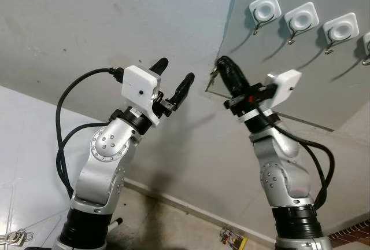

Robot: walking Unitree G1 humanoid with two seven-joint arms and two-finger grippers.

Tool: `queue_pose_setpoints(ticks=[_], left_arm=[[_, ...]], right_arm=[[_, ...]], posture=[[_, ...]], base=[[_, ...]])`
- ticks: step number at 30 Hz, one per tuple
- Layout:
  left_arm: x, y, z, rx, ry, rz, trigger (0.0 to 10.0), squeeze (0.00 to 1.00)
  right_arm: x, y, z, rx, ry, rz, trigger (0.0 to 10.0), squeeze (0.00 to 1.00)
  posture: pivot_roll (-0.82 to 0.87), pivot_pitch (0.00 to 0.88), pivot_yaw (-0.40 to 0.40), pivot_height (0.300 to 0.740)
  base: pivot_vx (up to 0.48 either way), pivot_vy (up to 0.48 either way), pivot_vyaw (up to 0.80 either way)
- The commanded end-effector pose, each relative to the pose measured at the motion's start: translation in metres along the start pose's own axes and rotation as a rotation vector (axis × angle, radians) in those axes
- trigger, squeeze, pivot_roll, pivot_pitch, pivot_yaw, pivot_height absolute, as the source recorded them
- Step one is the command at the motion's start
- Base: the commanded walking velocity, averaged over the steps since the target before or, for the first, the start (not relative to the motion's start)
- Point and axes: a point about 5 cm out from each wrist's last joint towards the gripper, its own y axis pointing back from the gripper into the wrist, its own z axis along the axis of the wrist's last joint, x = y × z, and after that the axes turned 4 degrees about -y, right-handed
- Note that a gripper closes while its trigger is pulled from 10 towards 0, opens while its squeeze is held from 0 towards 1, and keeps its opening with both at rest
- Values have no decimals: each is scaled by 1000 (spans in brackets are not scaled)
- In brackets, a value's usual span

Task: Hang keys on a hook

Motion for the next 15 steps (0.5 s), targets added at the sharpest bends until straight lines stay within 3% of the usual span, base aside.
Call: queue_pose_setpoints(ticks=[1,15], left_arm=[[-1,-5,12,-41,-7,-21,10000,0],[-4,-9,27,-68,-19,-48,10000,0]], right_arm=[[-3,-3,14,-60,-29,-24,10000,0],[-12,-2,30,-162,-147,-121,10000,0]], posture=[[-77,73,-67,740],[-78,107,-52,740]], base=[[0,0,0],[0,0,0]])
